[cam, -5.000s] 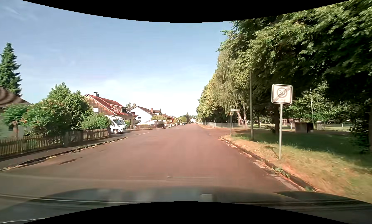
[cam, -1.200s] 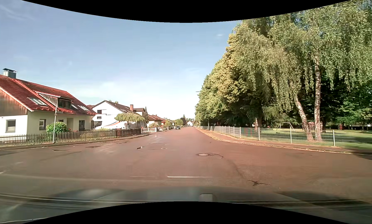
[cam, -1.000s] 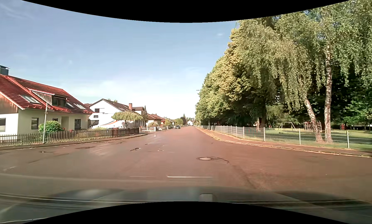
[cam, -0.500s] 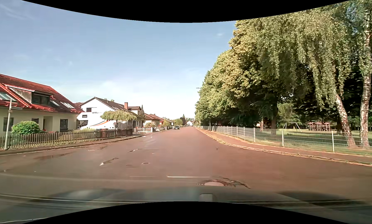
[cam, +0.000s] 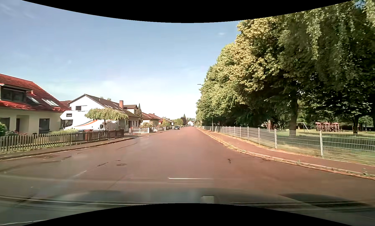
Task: Follow the waypoints while adhering to traffic rules and regulations
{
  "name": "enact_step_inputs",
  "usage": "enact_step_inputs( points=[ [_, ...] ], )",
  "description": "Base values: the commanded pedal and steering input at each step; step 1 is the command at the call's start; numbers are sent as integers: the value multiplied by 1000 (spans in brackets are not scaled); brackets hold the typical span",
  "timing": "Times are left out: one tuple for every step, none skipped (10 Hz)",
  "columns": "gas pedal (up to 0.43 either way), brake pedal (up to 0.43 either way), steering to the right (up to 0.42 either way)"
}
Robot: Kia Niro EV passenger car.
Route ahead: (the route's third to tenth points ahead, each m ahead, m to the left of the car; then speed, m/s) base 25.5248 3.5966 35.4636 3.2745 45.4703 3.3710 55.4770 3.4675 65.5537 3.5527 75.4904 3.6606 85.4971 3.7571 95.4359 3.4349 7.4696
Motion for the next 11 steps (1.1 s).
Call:
enact_step_inputs(
  points=[
    [287,0,2],
    [287,0,2],
    [287,0,1],
    [287,0,0],
    [287,0,0],
    [287,0,-1],
    [287,0,-3],
    [287,0,-3],
    [287,0,-4],
    [287,0,-5],
    [287,0,-6]
  ],
)
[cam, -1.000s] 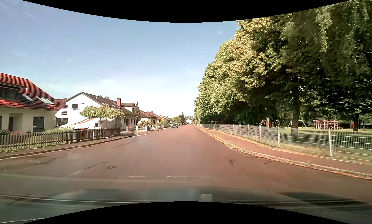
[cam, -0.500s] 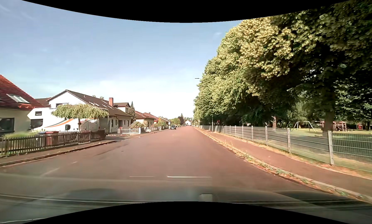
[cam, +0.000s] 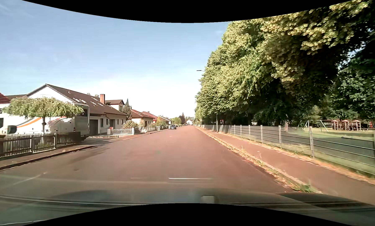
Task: Follow the waypoints while adhering to traffic rules and regulations
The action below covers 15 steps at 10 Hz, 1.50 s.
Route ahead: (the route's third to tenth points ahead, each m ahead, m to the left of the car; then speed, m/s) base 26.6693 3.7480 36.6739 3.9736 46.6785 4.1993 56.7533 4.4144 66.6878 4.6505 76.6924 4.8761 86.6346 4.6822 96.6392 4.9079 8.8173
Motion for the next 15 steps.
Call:
enact_step_inputs(
  points=[
    [287,0,-6],
    [287,0,-6],
    [287,0,-6],
    [287,0,-6],
    [287,0,-7],
    [280,0,-8],
    [268,0,-10],
    [268,0,-10],
    [268,0,-10],
    [268,0,-9],
    [268,0,-9],
    [268,0,-9],
    [268,0,-9],
    [268,0,-8],
    [260,0,-6]
  ],
)
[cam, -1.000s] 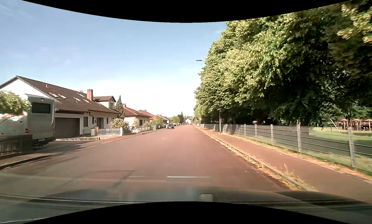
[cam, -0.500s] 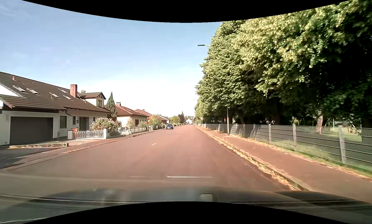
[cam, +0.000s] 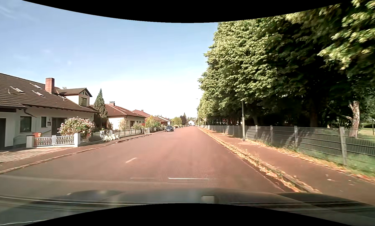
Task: Follow the waypoints while adhering to traffic rules and regulations
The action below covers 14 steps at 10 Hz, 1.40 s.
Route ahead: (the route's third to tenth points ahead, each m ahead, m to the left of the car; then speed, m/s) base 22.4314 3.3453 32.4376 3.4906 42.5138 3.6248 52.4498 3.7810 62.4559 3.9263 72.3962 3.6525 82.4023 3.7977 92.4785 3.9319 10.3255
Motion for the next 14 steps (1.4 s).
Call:
enact_step_inputs(
  points=[
    [248,0,-4],
    [240,0,-4],
    [228,0,-5],
    [228,0,-6],
    [220,0,-7],
    [209,0,-8],
    [209,0,-7],
    [209,0,-7],
    [209,0,-6],
    [209,0,-5],
    [189,0,-5],
    [189,0,-6],
    [189,0,-5],
    [189,0,-5]
  ],
)
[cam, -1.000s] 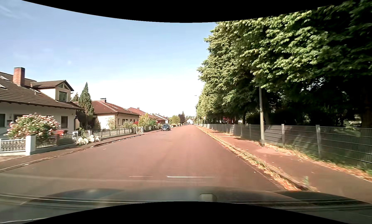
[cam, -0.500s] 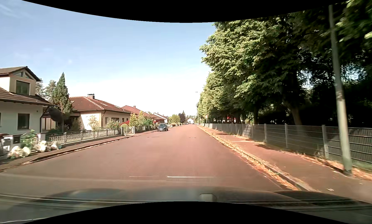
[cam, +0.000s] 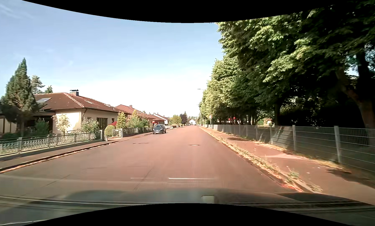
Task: Follow the waypoints while adhering to traffic rules and regulations
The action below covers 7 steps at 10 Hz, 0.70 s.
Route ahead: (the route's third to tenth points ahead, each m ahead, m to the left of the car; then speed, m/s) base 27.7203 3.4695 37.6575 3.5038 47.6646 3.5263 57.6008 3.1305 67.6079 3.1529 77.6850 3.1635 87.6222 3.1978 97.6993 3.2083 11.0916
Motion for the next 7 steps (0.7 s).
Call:
enact_step_inputs(
  points=[
    [189,0,-6],
    [189,0,-5],
    [177,0,-6],
    [177,0,-6],
    [177,0,-6],
    [169,0,-6],
    [169,0,-5]
  ],
)
